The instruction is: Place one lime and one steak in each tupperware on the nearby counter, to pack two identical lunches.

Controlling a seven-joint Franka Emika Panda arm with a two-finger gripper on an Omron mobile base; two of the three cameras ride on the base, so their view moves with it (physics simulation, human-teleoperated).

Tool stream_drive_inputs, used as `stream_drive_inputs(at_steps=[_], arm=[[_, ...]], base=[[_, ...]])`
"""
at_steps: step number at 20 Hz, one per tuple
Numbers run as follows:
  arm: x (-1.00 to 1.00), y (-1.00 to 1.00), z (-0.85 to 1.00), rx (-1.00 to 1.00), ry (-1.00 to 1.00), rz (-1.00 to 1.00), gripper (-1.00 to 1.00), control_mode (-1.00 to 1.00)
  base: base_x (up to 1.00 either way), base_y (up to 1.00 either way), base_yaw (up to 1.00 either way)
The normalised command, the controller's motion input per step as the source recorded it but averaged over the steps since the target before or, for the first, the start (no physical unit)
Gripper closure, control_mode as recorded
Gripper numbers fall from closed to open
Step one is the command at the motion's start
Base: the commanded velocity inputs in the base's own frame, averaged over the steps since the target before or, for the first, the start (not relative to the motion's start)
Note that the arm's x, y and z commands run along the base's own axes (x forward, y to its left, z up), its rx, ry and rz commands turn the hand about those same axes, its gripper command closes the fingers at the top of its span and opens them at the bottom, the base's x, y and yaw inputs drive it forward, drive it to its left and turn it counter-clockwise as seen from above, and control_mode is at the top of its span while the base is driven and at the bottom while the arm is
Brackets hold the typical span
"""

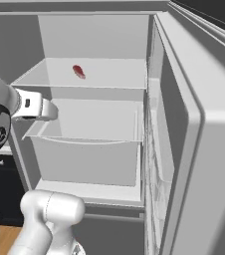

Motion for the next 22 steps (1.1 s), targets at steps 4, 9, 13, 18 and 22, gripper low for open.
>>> stream_drive_inputs(at_steps=[4, 9, 13, 18, 22], arm=[[0.07, 0.00, 0.29, -0.01, -0.11, 0.05, -1.00, -1.00], [0.30, 0.00, 0.35, 0.00, -0.09, 0.03, -1.00, -1.00], [0.54, 0.00, 0.14, 0.00, -0.01, 0.00, -1.00, -1.00], [0.56, -0.04, 0.00, 0.00, 0.00, 0.00, -1.00, -1.00], [0.64, -0.04, 0.00, 0.00, 0.00, 0.00, -1.00, -1.00]], base=[[0.00, 0.00, 0.00], [0.00, 0.00, 0.00], [0.00, 0.00, 0.00], [0.00, 0.00, 0.00], [0.00, 0.00, 0.00]])
